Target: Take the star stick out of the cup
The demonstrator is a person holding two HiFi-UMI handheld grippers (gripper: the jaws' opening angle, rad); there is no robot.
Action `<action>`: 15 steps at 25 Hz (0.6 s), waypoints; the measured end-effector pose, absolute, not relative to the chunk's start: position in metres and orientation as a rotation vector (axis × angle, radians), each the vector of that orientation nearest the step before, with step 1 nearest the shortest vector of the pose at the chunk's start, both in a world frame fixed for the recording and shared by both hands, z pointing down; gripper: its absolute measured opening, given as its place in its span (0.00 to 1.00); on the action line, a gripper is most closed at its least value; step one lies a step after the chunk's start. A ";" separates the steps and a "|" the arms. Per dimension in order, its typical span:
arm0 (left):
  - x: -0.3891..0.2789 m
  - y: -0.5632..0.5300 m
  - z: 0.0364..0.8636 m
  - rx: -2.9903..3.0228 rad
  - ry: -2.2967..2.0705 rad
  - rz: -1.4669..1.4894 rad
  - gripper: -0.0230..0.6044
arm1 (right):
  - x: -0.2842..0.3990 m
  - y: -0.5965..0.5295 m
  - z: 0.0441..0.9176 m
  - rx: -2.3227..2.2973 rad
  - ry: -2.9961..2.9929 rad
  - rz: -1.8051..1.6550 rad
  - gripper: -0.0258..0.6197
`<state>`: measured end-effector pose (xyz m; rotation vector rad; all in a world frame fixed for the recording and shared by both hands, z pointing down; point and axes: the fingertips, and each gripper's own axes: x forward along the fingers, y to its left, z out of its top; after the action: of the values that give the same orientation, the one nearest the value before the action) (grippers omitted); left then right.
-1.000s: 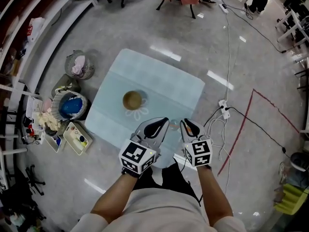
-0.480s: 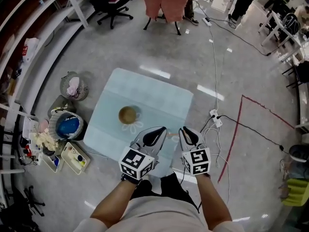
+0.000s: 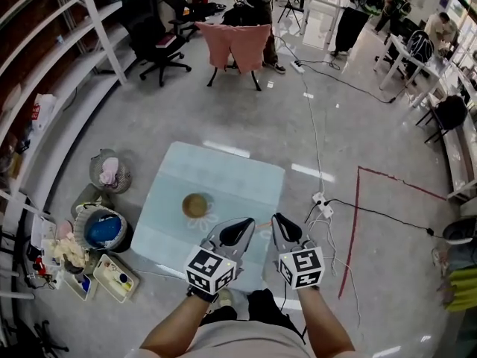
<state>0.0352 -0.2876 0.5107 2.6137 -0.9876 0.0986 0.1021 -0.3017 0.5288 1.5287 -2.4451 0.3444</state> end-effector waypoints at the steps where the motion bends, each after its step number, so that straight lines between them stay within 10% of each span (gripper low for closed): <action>1: 0.035 -0.284 0.508 2.622 -0.981 0.093 0.04 | 0.100 -0.298 0.523 1.540 -2.458 0.344 0.09; 15: 0.026 -0.248 0.466 2.692 -0.932 0.008 0.04 | 0.084 -0.254 0.458 1.668 -2.550 0.287 0.06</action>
<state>0.0261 -0.2476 0.4656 2.6921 -0.9325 0.0079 0.0836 -0.2538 0.4576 1.6675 -2.5504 0.2868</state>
